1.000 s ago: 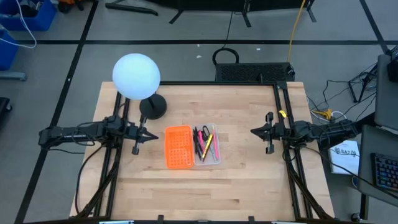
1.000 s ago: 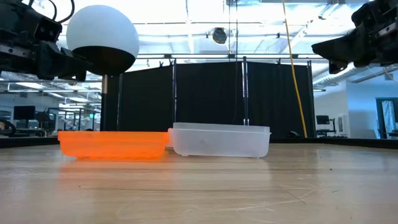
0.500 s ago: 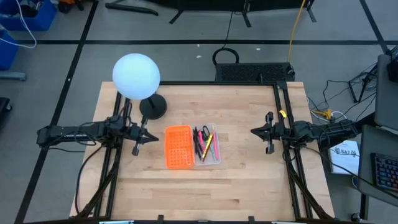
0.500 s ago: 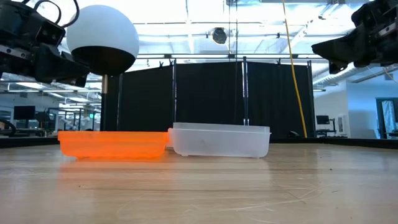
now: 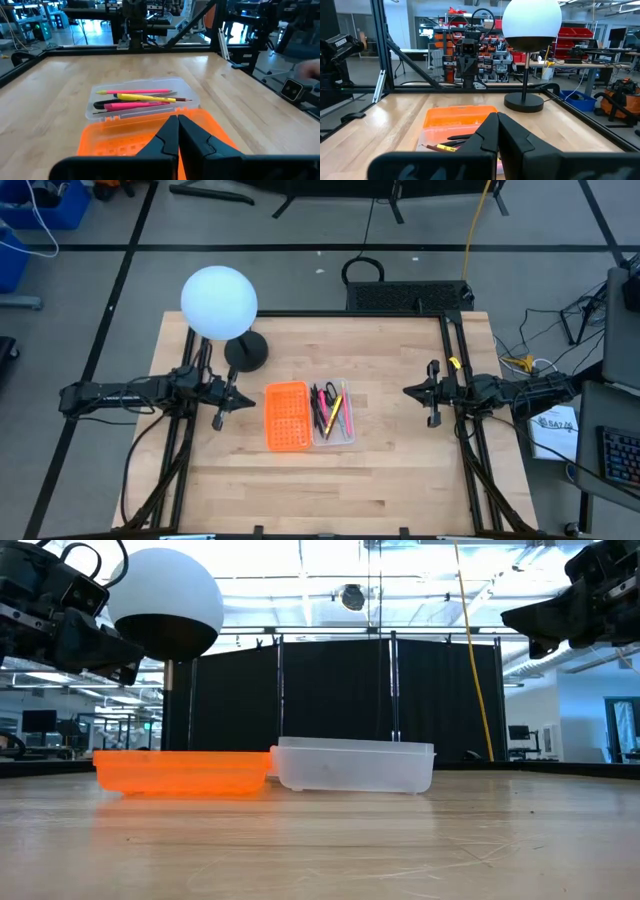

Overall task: Pick & place school supplies into a supply box
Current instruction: Return to Home Position

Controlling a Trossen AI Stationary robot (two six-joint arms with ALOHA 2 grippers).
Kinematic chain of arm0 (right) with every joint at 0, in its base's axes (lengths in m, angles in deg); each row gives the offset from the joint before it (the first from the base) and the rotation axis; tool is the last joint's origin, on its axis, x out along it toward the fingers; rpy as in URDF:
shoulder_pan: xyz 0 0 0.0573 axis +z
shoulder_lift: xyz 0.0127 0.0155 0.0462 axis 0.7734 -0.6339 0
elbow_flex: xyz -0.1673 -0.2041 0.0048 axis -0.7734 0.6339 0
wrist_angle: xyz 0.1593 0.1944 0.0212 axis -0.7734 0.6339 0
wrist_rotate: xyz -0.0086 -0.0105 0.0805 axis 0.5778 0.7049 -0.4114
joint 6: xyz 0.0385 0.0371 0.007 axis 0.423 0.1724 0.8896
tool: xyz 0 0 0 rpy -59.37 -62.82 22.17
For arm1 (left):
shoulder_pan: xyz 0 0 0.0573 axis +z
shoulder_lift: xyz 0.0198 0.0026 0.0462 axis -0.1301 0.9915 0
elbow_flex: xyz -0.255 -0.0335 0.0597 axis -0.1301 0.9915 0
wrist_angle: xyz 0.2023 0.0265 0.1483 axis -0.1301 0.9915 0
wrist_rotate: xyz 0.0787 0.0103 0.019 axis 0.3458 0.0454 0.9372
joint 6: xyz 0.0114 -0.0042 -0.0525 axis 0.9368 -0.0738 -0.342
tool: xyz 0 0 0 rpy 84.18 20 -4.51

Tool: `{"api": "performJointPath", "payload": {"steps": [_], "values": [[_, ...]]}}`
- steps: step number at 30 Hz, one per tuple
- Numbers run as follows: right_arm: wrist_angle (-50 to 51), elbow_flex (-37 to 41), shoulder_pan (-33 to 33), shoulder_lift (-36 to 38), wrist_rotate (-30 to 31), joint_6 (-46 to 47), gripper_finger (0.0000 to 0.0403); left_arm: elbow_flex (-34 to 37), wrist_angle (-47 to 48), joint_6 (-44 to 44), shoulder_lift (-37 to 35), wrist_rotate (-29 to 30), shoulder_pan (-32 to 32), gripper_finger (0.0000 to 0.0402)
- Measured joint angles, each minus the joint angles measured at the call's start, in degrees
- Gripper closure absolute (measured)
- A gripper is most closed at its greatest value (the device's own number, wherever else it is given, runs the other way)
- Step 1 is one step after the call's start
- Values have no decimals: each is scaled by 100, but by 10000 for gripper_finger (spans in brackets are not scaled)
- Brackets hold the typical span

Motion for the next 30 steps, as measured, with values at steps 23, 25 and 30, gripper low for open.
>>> {"api": "performJointPath", "payload": {"steps": [23,25,30], "values": [[0,2,0,0,0,4,403,0,-15,-26,0,4,0,358],[0,2,0,0,0,4,403,0,-15,-26,0,5,0,354],[0,2,1,0,1,5,403,0,-15,-26,0,4,0,353]]}}
